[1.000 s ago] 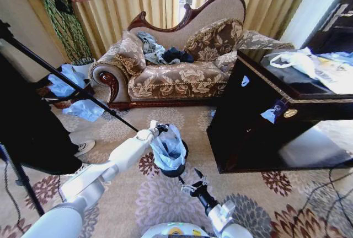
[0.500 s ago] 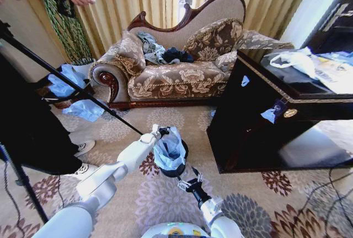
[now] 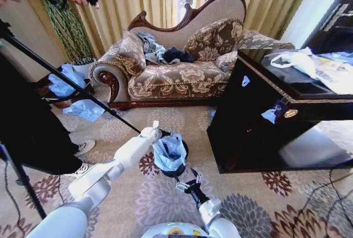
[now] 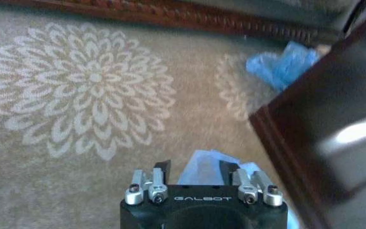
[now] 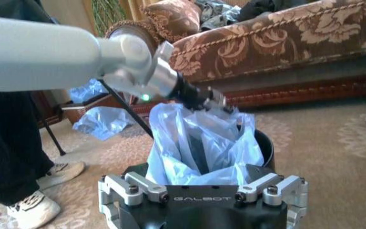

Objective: Place a garbage bag over the trash bin.

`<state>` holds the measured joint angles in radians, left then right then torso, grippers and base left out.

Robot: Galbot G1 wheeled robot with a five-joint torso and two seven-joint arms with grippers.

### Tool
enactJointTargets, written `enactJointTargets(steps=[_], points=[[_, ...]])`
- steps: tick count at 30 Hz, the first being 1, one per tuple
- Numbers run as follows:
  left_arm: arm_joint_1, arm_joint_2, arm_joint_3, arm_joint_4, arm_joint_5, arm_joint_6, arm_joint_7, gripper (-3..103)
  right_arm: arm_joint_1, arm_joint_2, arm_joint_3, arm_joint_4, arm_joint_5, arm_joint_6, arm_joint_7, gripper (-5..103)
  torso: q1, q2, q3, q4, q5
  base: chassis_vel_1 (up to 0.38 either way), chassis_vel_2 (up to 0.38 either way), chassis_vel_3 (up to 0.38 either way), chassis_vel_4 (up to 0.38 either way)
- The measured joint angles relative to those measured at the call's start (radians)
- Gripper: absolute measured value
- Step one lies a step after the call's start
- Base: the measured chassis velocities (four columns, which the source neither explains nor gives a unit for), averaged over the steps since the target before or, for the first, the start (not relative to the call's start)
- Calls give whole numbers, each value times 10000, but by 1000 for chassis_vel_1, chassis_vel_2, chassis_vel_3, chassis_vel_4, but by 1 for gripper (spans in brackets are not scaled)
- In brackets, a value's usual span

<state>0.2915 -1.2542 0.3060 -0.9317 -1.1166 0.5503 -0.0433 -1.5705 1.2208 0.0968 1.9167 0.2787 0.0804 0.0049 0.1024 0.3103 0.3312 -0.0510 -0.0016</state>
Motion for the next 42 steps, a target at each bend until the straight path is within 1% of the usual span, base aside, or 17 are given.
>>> enactJointTargets(steps=[1, 4, 6, 10, 12, 14, 17, 20, 25, 28, 29, 30, 33, 34, 35, 37, 42], points=[[0, 0, 0, 0, 0, 0, 0, 56, 0, 0, 0, 0, 0, 0, 0, 100, 0, 0, 0, 0, 0, 0, 0, 0, 0], [-68, 70, -428, -254, -871, -41, -216, 72, -45, -16, 27, -8, -4, 7, -15, 100, 1, 0, 0, 0, -1, 0, 0, 0, 0], [-120, 126, -504, -321, -1040, 29, -229, 72, -44, -20, 42, -10, -2, 7, -16, 100, 0, 0, 0, 1, 2, 0, 0, 0, 0], [-194, 416, -413, -372, -737, 520, -353, 93, 59, -7, 139, -31, 43, 2, -15, 100, 1, 0, 0, 1, 0, 0, 0, 0, 0], [-177, 508, -370, -390, -638, 637, -395, 93, 97, -2, 186, -40, 55, -1, -12, 100, 1, 0, 0, 1, -1, 0, 0, 0, 0], [-69, 668, -407, -465, -631, 782, -426, 99, 138, 3, 250, -48, 68, -4, -10, 100, 2, 0, 0, 3, 0, 0, 0, 0, 0], [110, 781, -852, -587, -917, 947, -373, 100, 156, -5, 330, -48, 79, -8, -1, 100, 2, 0, 0, 3, -4, 0, 0, 0, 0], [234, 963, -1359, -891, -1495, 975, 28, 100, 220, -38, 435, -68, 71, -6, 7, 100, 2, 0, 1, 3, -3, 0, 0, 0, 0], [338, 1149, -1766, -1347, -1619, 889, 391, 100, 530, 11, 530, -241, -58, 67, 82, 100, 2, 0, 1, -1, -2, 0, 0, 0, 0], [612, 1667, -1819, -2241, -1001, 627, 780, 100, 1065, 171, 649, -611, -612, 129, 284, 100, 2, 0, 0, -4, -1, 0, 0, 0, 0], [826, 2057, -1793, -2839, -309, 319, 1037, 100, 1400, 276, 655, -819, -931, 72, 472, 100, 2, 0, 1, 0, 3, 0, 0, 0, 0], [826, 2057, -1793, -2839, -309, 319, 1037, 100, 1400, 276, 655, -819, -931, 72, 472, 100, 2, 0, 1, 0, 3, 0, 0, 0, 0], [1441, 3117, -1728, -4272, 1828, -637, 1807, 100, 2349, 476, 603, -1203, -1515, -578, 1021, 100, 1, 0, 0, 4, 1, 0, 0, 0, 0], [1441, 3117, -1728, -4272, 1828, -637, 1807, 100, 2349, 476, 603, -1203, -1515, -578, 1021, 100, 1, 0, 0, 4, 1, 0, 0, 0, 0], [1881, 3585, -1818, -4889, 2808, -1102, 2074, 100, 2703, 518, 544, -1299, -1652, -1018, 1156, 100, 0, 0, 1, 6, -1, 0, 0, 0, 0], [2791, 4125, -2254, -6071, 3462, -1339, 2195, 100, 2914, 550, 314, -1373, -1742, -1483, 1290, 100, 1, 0, 1, 4, -3, 0, 0, 0, 0], [4075, 4557, -2813, -7316, 3803, -1341, 2061, 100, 2999, 780, -43, -1780, -2114, -1493, 1307, 100, -1, 0, 0, 1, 0, 0, 0, 0, 0]])
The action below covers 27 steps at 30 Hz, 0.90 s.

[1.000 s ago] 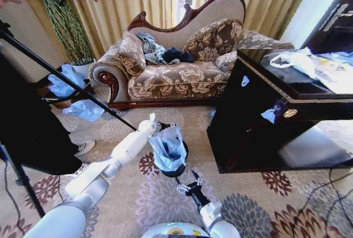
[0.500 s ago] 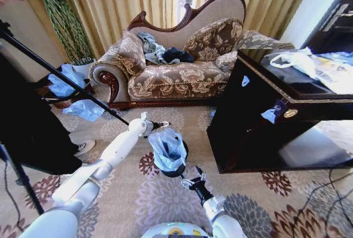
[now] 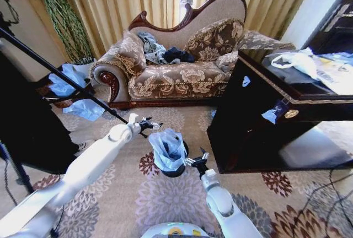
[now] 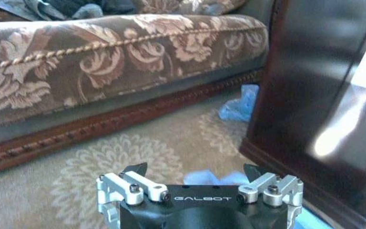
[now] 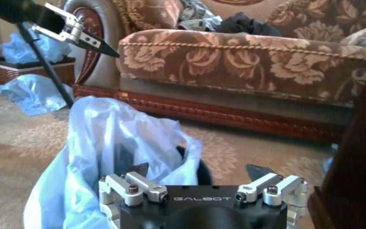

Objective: Place a garbage bag over the trash bin.

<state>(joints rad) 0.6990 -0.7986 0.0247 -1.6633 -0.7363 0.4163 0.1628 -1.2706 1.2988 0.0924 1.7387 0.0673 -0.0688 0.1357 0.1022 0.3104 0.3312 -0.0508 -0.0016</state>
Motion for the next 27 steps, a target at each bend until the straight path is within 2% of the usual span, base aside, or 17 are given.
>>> enactJointTargets(steps=[2, 4, 6, 9, 16, 23, 27], points=[[590, 83, -239, -390, 94, 17, -157, 102, 145, 198, -102, -302, -303, 129, -21, 100, 0, 0, 0, 1, -2, 0, 0, 0, 0], [1164, 138, -524, -543, 250, 65, -301, 100, 437, 419, -279, -630, -506, 173, -31, 95, 0, -1, 1, 1, -3, 0, 0, 0, 0], [1286, 148, -601, -530, 342, 76, -317, 100, 559, 493, -344, -728, -558, 160, -31, 95, 0, 0, 1, 1, -3, 0, 0, 0, 0], [1508, 172, -853, -442, 324, 271, -444, 99, 1052, 728, -571, -1103, -763, 93, -50, 84, 0, 0, 0, 0, -1, 0, 0, 0, 0], [1629, 122, -948, 57, 135, 394, -771, 98, 2185, 1196, -1130, -2342, -1195, 191, -45, 80, 2, 0, 2, 1, 0, 0, 0, 0, 0], [1671, -116, -948, 322, -66, 392, -863, 98, 2622, 1174, -1176, -2800, -1396, 218, -23, 78, 2, 0, 2, 1, 0, 0, 0, 0, 0], [1593, -275, -878, 503, -96, 354, -862, 98, 2640, 859, -996, -2802, -1615, 216, -22, 78, 2, -1, 2, 0, 0, 0, 0, 0, 0]])
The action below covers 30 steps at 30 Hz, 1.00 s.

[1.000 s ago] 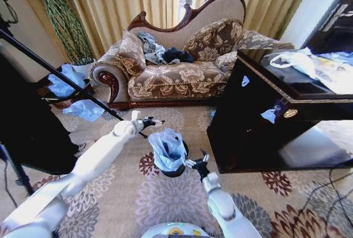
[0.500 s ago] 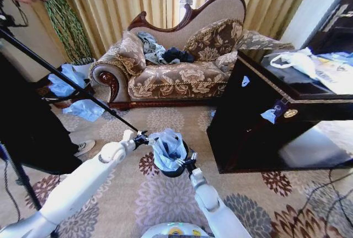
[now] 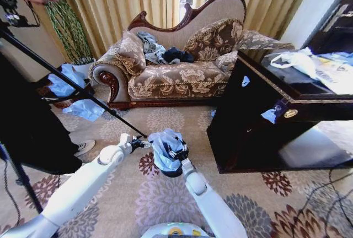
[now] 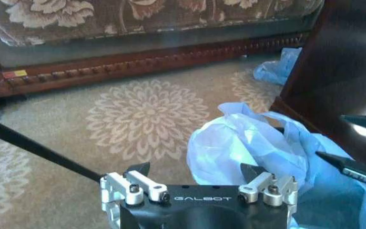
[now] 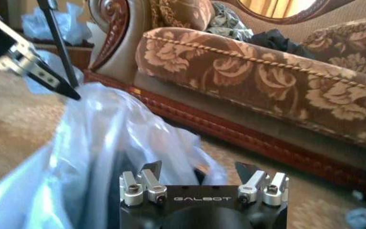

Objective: Place a garbage bag over the trash bin.

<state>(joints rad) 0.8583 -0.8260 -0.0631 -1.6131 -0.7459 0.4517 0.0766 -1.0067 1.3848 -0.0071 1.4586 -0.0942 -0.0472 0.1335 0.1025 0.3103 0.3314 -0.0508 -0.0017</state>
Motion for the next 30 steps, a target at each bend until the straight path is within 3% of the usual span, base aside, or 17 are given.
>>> enactJointTargets(steps=[10, 14, 16, 19, 20, 24, 27, 30], points=[[-163, -273, 122, 208, -9, -69, -15, 98, -153, -242, 189, -92, -392, 9, -59, 74, 0, 0, 0, 0, 1, 0, 0, 0, 0], [-218, -317, 110, 185, -225, -80, -103, 97, -244, -209, 234, -185, -560, 31, -103, 52, 0, 0, -2, 0, 1, 0, 0, 0, 0], [-227, -339, 110, 184, -256, -91, -124, 97, -253, -193, 255, -227, -621, 46, -115, 52, 0, 0, -1, 0, 1, 0, 0, 0, 0], [-241, -397, 124, 226, -285, -138, -159, 97, -304, -163, 298, -263, -819, 82, -140, 37, 0, 0, -1, 0, 1, 0, 0, 0, 0], [-241, -397, 124, 226, -285, -138, -159, 97, -304, -163, 298, -263, -819, 82, -140, 37, 0, 0, -1, 0, 1, 0, 0, 0, 0], [-244, -442, 159, 289, -287, -184, -180, 96, -434, -127, 298, -190, -1079, 79, -140, 20, 0, 0, -1, 0, 1, 0, 0, 0, 0], [-255, -451, 176, 318, -300, -197, -181, 96, -534, -65, 308, -161, -1334, 95, -140, 25, 0, 0, -1, 0, 1, 0, 0, 0, 0], [-274, -452, 180, 367, -321, -221, -181, 96, -619, 57, 299, -105, -1439, 79, -106, 41, 0, 0, -1, 0, 0, 0, 0, 0, 0]])
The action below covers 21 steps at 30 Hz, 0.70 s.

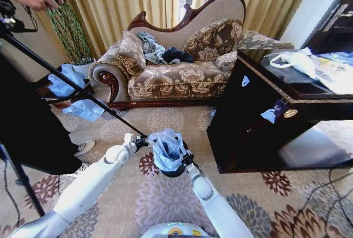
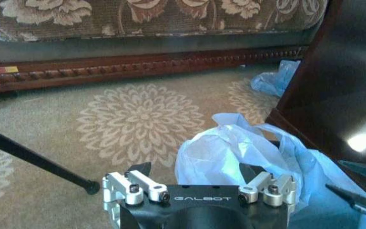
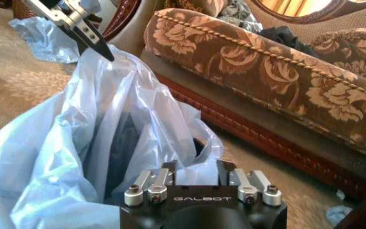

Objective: Place a garbage bag over the trash bin.

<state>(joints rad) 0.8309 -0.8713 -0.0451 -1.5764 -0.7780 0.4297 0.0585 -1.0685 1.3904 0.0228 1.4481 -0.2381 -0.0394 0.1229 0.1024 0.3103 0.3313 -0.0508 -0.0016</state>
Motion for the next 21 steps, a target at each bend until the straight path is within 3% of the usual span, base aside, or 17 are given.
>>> enactJointTargets(steps=[1, 3, 4, 6, 7, 9, 12, 13, 16, 21], points=[[0, 0, 0, 4, -7, -6, 5, 96, -5, 43, 0, 6, -43, -19, 8, 46, 0, 0, 0, 0, 0, 0, 0, 0, 0], [1, 0, 0, 4, -11, -11, 9, 96, -5, 65, 4, 6, -81, -26, 11, 46, 0, 0, 0, 0, 0, 0, 0, 0, 0], [11, 8, -12, 3, -47, -24, 18, 96, 10, 137, 50, -42, -309, -27, 19, 57, 0, 0, 0, 1, 0, 0, 0, 0, 0], [19, 13, -17, -1, -68, -26, 21, 96, 16, 151, 79, -67, -423, -23, 23, 57, 0, 0, 0, 1, 0, 0, 0, 0, 0], [38, 27, -30, -14, -119, -29, 30, 96, 26, 187, 190, -134, -871, 52, 23, 68, 0, 0, 0, 1, -2, 0, 0, 0, 0], [49, 30, -45, -17, -146, -34, 33, 96, 18, 209, 286, -172, -1268, 166, 23, 68, 0, 0, 0, 1, -3, 0, 0, 0, 0], [67, 16, -62, -19, -207, -52, 48, 96, -120, 289, 517, -201, -2394, 387, 53, 84, 0, 0, 0, 0, -2, 0, 0, 0, 0], [67, 16, -62, -19, -207, -52, 48, 96, -120, 289, 517, -201, -2394, 387, 53, 84, 0, 0, 0, 0, -2, 0, 0, 0, 0], [42, -4, -63, -10, -236, -70, 59, 96, -256, 440, 646, -308, -3240, 451, 201, 98, 0, 0, 0, 0, 0, 0, 0, 0, 0], [-8, -4, -63, 13, -313, -98, 62, 96, -279, 666, 677, -536, -3599, 474, 524, 100, -1, 0, -1, -2, -3, 0, 0, 0, 0]])
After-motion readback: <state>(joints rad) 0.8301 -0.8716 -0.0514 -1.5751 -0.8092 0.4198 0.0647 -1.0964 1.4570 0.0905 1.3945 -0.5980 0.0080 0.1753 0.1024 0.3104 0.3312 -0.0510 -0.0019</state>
